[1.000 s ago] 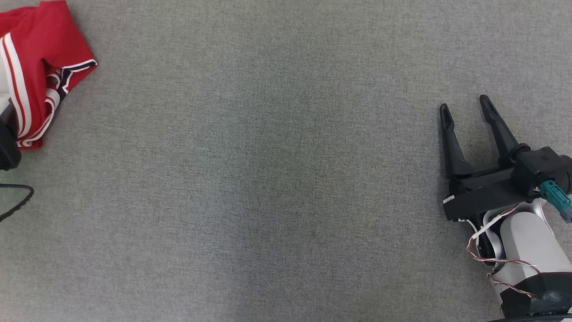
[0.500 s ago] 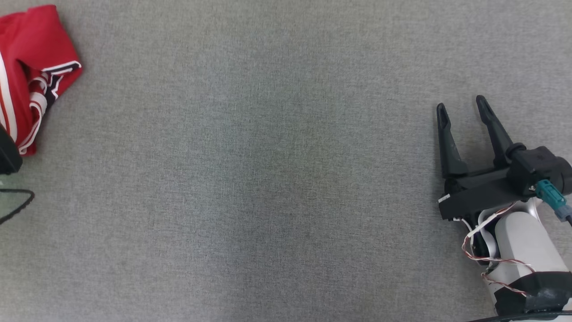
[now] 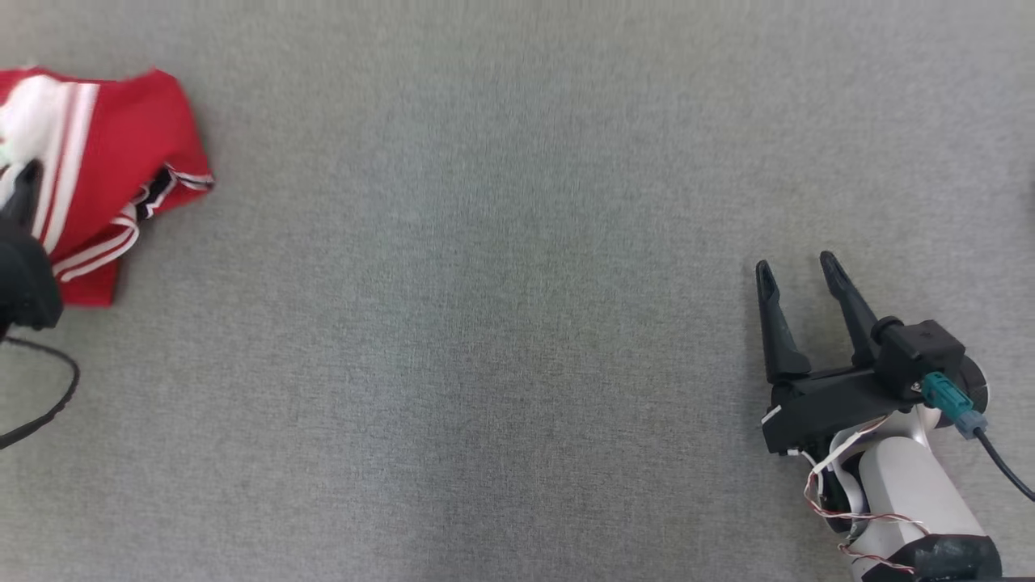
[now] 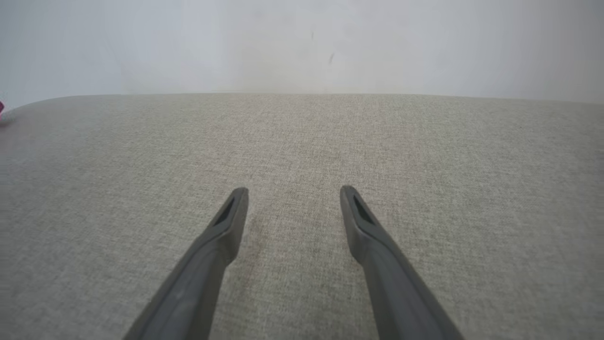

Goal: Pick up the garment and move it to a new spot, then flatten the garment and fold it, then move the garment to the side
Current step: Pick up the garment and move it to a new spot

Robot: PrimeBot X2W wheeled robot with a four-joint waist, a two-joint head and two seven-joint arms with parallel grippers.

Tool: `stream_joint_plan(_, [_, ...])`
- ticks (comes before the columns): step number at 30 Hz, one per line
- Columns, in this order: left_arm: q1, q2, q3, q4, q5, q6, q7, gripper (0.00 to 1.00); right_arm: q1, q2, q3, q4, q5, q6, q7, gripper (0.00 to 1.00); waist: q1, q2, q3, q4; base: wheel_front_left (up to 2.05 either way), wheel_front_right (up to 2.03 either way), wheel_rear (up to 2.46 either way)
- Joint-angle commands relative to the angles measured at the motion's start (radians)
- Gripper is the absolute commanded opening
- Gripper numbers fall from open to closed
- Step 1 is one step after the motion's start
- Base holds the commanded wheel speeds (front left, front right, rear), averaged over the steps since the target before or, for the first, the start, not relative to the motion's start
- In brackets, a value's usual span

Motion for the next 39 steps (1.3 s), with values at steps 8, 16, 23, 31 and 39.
stream_joint_plan(8, [-0.057,-0.013,-0.082,-0.077,0.007,0.0,-0.112,0.0,0.025,0.034,0.005,0.02,0.015,-0.001,0.0,1.0,-0.0003,-0.0004,-0.116,-0.028,0.0,0.0,0.0])
stream_joint_plan(16, [-0.049,-0.038,-0.161,-0.176,-0.036,0.0,-0.194,0.0,0.048,0.064,0.011,0.026,0.022,-0.001,0.0,1.0,-0.0003,-0.0004,-0.179,-0.079,0.0,0.0,0.0])
stream_joint_plan(23, [-0.011,-0.083,-0.171,-0.229,-0.063,0.0,-0.225,0.0,0.066,0.077,0.007,0.026,0.026,-0.001,0.0,1.0,-0.0003,-0.0004,-0.204,-0.131,0.0,0.0,0.0])
stream_joint_plan(31, [0.095,-0.18,-0.127,-0.333,-0.025,0.0,-0.23,0.0,0.091,0.083,-0.005,0.021,0.022,-0.001,0.0,1.0,-0.0003,-0.0004,-0.217,-0.203,0.0,0.0,0.0])
stream_joint_plan(39, [0.214,-0.268,-0.073,-0.399,0.042,0.0,-0.23,0.0,0.095,0.087,-0.005,0.025,0.024,-0.001,0.0,1.0,-0.0003,-0.0004,-0.214,-0.257,0.0,0.0,0.0])
